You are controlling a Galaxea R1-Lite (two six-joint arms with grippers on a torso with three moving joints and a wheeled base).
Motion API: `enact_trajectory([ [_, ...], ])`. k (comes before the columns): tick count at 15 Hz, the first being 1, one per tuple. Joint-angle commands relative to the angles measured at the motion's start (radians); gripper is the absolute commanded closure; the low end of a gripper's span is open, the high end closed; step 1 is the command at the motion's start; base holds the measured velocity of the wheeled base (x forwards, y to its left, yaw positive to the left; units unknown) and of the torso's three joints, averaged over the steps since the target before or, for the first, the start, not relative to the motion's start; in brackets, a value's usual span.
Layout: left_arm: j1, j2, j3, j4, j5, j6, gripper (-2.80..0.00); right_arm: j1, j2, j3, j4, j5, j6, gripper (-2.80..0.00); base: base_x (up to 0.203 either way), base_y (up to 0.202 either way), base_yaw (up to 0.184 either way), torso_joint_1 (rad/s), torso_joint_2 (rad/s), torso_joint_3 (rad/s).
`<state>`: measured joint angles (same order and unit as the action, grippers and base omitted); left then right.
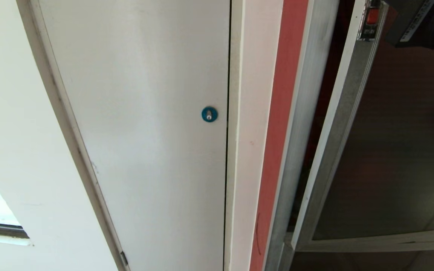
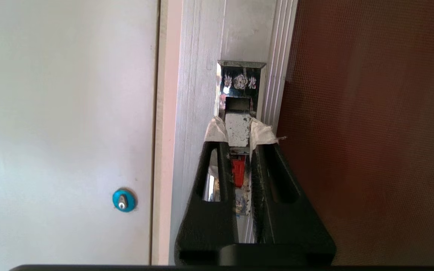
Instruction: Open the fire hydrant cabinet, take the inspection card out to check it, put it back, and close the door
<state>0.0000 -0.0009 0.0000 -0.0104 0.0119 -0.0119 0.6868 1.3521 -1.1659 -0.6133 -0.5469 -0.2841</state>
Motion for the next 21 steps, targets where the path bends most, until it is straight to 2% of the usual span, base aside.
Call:
enact_trajectory([
  [1,0.0,0.001,0.0,0.0,0.0,0.0,0.0,0.0,-0.002,0.005,0.006,-0.004,-0.003,-2.8,0.0,0.0,0.0,0.0,0.0,0.0],
  [6,0.0,0.001,0.0,0.0,0.0,0.0,0.0,0.0,-0.031,0.032,0.009,0.003,-0.001,-2.8,0.0,0.0,0.0,0.0,0.0,0.0],
  [11,0.0,0.001,0.0,0.0,0.0,0.0,0.0,-0.006,-0.202,0.269,0.009,0.014,0.0,-2.8,0.0,0.0,0.0,0.0,0.0,0.0],
  [12,0.0,0.001,0.0,0.0,0.0,0.0,0.0,-0.01,-0.248,0.317,0.009,0.014,0.0,0.0,0.0,0.0,0.0,0.0,0.0,0.0],
  [15,0.0,0.001,0.0,0.0,0.0,0.0,0.0,-0.019,-0.386,0.441,0.011,0.014,0.002,0.0,0.0,0.0,0.0,0.0,0.0,0.0],
  [17,0.0,0.001,0.0,0.0,0.0,0.0,0.0,-0.053,-0.476,0.504,0.012,0.013,0.002,0.0,0.0,0.0,0.0,0.0,0.0,0.0],
  [19,0.0,0.001,0.0,0.0,0.0,0.0,0.0,-0.122,-0.566,0.546,0.012,0.012,0.001,0.0,0.0,0.0,0.0,0.0,0.0,0.0],
  [21,0.0,0.001,0.0,0.0,0.0,0.0,0.0,-0.235,-0.645,0.579,0.024,0.01,0.002,0.0,0.0,0.0,0.0,0.0,0.0,0.0],
])
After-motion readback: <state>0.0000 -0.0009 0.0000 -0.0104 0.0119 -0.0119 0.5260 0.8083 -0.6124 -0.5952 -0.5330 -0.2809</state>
